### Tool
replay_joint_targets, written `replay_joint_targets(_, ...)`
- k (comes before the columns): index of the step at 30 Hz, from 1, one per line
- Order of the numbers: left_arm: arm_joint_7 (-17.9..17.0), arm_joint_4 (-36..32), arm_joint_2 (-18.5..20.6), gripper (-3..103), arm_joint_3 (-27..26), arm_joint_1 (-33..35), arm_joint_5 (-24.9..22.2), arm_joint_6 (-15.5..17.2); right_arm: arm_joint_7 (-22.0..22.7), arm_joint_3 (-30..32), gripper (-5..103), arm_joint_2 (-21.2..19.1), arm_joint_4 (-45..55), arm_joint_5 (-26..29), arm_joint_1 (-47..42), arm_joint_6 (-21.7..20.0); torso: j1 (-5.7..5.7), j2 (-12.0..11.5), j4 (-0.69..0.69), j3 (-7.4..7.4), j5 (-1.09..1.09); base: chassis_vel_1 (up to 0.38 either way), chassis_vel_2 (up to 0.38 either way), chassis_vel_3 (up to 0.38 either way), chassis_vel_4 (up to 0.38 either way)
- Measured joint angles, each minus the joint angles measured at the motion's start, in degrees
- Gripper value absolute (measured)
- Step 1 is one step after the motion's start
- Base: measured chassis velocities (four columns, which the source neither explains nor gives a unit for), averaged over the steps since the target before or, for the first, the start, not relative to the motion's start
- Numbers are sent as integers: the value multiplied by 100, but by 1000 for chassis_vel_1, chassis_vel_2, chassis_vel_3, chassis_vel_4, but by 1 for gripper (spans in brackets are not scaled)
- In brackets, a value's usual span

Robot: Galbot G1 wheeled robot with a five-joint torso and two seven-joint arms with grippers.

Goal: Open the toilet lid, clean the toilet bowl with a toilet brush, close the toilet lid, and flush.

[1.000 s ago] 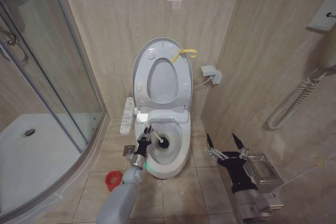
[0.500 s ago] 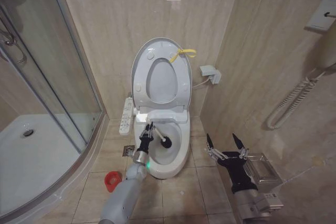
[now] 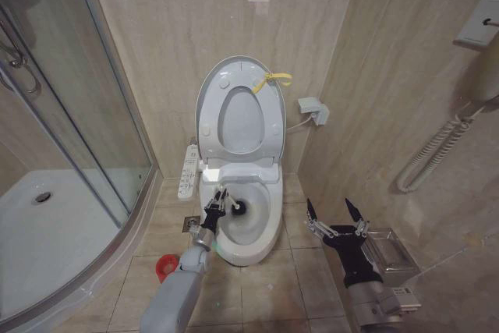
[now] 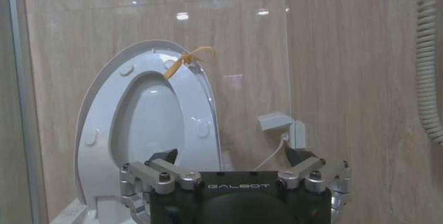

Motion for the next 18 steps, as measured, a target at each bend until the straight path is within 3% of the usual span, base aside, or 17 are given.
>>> replay_joint_targets(6, -142, -77, -42, 18, 0, 94, -193, 128, 0, 0, 100, 0, 0, 0, 0, 0, 0, 0, 1, 0, -1, 0, 0, 0, 0)
replay_joint_targets(8, 178, -312, -37, 18, 26, 117, -714, 48, 0, 0, 100, 0, 0, 0, 0, 0, 0, -1, 1, 0, 0, 0, 0, 0, 0)
replay_joint_targets(9, 178, -312, -37, 18, 26, 117, -714, 48, 0, 0, 100, 0, 0, 0, 0, 0, 0, -1, 1, 0, 0, 0, 0, 0, 0)
replay_joint_targets(12, 797, -548, -73, 18, 168, 85, -1851, -73, 0, 0, 100, 0, -1, 0, 0, 0, 0, -1, -2, 0, 0, 0, 0, 0, 0)
replay_joint_targets(15, 975, -373, -176, 18, 166, -19, -2099, -234, 0, 0, 100, 0, 0, 0, 0, 0, 0, -1, -3, 0, -1, 0, 0, 0, 0)
replay_joint_targets(18, 1081, -111, -229, 18, 147, -93, -1996, -334, 0, 0, 100, 0, 0, 0, 0, 0, 0, -1, -2, 0, 0, 0, 0, 0, 0)
